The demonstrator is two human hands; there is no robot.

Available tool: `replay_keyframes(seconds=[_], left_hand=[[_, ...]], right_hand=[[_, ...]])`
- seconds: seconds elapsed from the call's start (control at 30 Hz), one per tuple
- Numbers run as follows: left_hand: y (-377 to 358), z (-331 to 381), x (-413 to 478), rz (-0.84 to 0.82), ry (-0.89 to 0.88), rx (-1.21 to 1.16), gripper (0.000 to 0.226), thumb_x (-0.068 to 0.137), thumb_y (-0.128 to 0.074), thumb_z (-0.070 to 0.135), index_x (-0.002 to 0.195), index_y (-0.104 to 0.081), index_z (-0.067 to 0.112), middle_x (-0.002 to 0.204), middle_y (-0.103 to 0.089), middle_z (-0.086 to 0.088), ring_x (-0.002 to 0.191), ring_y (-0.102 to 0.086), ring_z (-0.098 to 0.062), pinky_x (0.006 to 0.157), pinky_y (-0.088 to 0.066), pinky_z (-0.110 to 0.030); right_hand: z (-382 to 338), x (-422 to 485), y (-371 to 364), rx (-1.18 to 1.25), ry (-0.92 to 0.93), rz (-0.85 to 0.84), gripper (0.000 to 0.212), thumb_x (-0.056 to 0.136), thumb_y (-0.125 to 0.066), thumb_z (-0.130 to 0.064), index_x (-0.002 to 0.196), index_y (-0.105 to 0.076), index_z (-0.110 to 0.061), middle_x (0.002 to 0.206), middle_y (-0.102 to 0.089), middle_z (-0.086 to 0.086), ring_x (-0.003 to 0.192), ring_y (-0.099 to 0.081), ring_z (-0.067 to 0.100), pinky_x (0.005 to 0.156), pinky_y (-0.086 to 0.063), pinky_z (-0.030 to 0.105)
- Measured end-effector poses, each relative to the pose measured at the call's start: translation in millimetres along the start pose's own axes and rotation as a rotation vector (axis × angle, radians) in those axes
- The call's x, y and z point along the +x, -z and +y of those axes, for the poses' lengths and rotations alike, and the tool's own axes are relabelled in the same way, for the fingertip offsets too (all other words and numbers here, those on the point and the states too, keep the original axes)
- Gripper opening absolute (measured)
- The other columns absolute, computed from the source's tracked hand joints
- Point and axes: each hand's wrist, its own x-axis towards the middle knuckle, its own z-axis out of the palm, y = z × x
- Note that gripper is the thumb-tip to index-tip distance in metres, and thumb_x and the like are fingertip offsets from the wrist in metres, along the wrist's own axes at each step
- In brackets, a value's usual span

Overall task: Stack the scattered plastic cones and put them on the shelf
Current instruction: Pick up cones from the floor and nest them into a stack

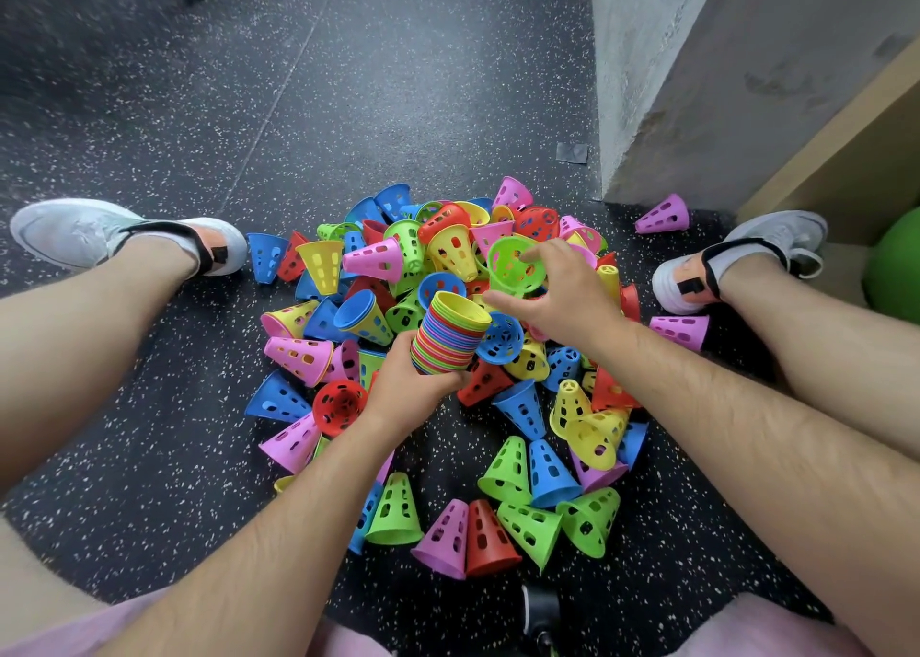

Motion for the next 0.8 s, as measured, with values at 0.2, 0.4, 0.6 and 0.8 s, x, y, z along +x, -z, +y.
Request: replay_keyframes(seconds=[0.2, 0.4, 0.6, 0.8], left_hand=[[2, 0, 0, -0.002, 0.0, -0.01, 0.064, 0.072, -0.091, 0.026, 0.122, -0.052, 0.024, 0.099, -0.067, 0.002, 0.084, -0.068, -0.012, 0.072, -0.051, -0.029], [6, 4, -2, 0.002, -0.006, -0.036, 0.059, 0.075, -0.09, 0.019, 0.12, -0.052, 0.021, 0.096, -0.067, 0.003, 0.07, -0.065, 0.005, 0.061, -0.048, -0.014], [11, 1, 0, 0.027, 0.015, -0.088, 0.059, 0.076, -0.09, 0.014, 0.121, -0.052, 0.015, 0.098, -0.066, 0.001, 0.073, -0.065, 0.002, 0.059, -0.047, -0.011], [16, -3, 6, 0.038, 0.017, -0.091, 0.058, 0.073, -0.091, 0.02, 0.117, -0.053, 0.021, 0.098, -0.066, 0.003, 0.084, -0.066, -0.012, 0.071, -0.048, -0.024]], right_hand=[[-24, 3, -3, 0.203, -0.004, 0.074, 0.058, 0.083, -0.063, -0.069, 0.118, -0.048, -0.025, 0.114, -0.057, -0.005, 0.106, -0.053, 0.015, 0.085, -0.044, 0.032], [-40, 5, -16, 0.083, 0.034, -0.138, 0.073, 0.087, -0.05, -0.071, 0.144, -0.045, -0.026, 0.144, -0.052, 0.001, 0.135, -0.044, 0.02, 0.111, -0.039, 0.044], [-52, -1, -22, 0.181, 0.033, -0.45, 0.071, 0.09, -0.056, -0.065, 0.151, -0.04, -0.031, 0.155, -0.041, -0.003, 0.144, -0.034, 0.014, 0.105, -0.029, 0.024], [-42, 5, -30, 0.221, 0.044, -0.285, 0.035, 0.103, -0.043, -0.035, 0.133, -0.055, -0.02, 0.131, -0.059, 0.0, 0.116, -0.052, 0.012, 0.096, -0.044, 0.036]])
